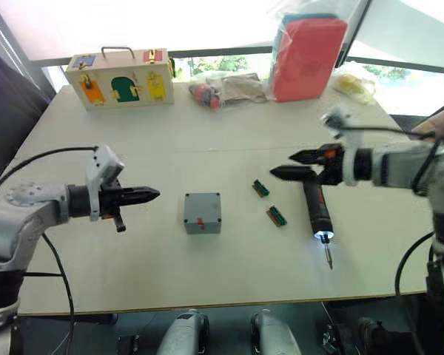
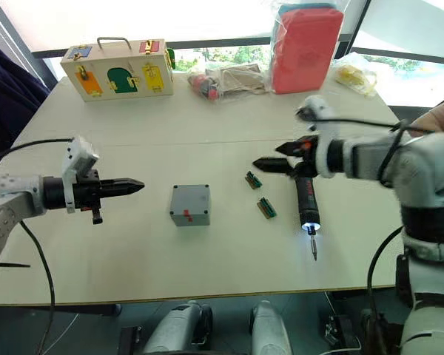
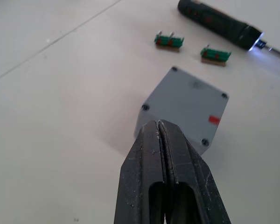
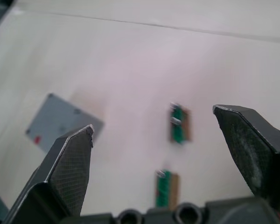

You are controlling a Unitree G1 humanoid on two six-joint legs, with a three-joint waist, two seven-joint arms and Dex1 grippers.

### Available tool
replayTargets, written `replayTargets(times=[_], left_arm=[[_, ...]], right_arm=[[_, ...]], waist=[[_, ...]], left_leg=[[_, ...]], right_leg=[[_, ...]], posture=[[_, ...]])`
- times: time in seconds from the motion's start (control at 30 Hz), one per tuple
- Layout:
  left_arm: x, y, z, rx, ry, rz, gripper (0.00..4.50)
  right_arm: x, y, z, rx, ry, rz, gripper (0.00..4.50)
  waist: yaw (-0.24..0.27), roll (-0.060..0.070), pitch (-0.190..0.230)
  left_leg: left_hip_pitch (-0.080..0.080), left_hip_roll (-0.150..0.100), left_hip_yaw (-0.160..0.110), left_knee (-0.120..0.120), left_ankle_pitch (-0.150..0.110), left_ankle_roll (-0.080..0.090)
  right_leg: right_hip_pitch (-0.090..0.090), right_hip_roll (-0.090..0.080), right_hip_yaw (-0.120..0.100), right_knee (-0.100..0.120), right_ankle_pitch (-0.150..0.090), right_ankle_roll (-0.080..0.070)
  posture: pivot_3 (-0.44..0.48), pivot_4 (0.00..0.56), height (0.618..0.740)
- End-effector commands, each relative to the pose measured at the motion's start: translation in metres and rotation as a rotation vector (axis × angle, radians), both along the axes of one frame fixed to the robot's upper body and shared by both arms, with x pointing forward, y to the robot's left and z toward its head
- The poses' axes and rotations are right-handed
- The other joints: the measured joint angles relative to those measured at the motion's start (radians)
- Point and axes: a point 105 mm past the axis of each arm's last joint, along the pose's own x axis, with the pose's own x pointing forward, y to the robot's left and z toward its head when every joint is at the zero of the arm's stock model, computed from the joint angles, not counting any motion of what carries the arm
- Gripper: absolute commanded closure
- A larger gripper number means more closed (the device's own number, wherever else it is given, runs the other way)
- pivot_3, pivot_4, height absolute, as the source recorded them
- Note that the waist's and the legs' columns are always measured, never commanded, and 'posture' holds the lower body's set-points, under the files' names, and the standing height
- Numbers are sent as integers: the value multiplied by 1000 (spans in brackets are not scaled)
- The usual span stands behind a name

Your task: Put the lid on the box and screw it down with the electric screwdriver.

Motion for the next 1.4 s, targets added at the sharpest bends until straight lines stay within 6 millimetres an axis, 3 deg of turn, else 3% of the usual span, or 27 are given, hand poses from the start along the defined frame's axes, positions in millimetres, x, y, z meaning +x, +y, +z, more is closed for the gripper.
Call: replayTargets(times=[0.03,0.17,0.43,0.53,0.67,0.87,1.0,1.07,1.27,1.4], left_arm=[[1,-5,-9,28,-25,20,4500],[-2,-16,-29,75,-24,12,4500],[10,-40,-43,78,-51,-4,4500],[15,-45,-44,81,-59,-24,4500],[26,-59,-43,83,-76,-88,4500],[47,-61,-44,99,-101,-92,4500],[52,-50,-44,128,-113,-70,4500],[47,-37,-45,158,-107,-48,4500],[9,-29,-55,179,-22,-103,4500],[-8,-36,-61,146,17,-106,4500]], right_arm=[[-27,37,-25,-64,-89,223,99],[-42,53,-61,-107,-77,321,99],[-40,77,-89,-112,-66,360,99],[-40,81,-93,-123,-60,378,99],[-58,90,-93,-89,-1,449,99],[-75,98,-86,-30,28,466,99],[-69,84,-82,-86,-16,412,99],[-58,66,-81,-163,-62,368,99],[-14,41,-82,-283,-212,278,99],[12,43,-84,-310,-291,320,99]], waist=[[5,-1,0],[13,-1,0],[23,-2,0],[23,-2,0],[23,-2,0],[22,-2,0],[22,-2,0],[21,-2,0],[12,-2,0],[14,-2,0]], left_leg=[[0,0,0,0,0,0],[0,-2,0,2,0,0],[0,-1,-2,1,1,-3],[0,-2,-2,1,2,-3],[0,-2,-2,1,3,-6],[0,-2,-2,1,3,-5],[0,-2,-2,2,3,-5],[0,-2,-2,2,3,-5],[1,-1,-2,1,2,-3],[1,-1,-2,1,2,-3]], right_leg=[[0,-1,0,0,0,0],[1,-2,0,0,1,1],[0,-1,0,1,1,0],[0,-1,0,1,1,0],[0,-1,-1,1,1,0],[0,0,0,1,1,0],[0,0,0,2,1,0],[0,0,-1,2,1,0],[0,0,0,1,1,0],[0,0,0,2,1,0]], posture=[[0,150,740],[0,150,740],[0,150,740],[0,150,740],[0,150,740],[0,150,740],[0,150,740],[0,150,740],[0,150,740],[0,150,740]])
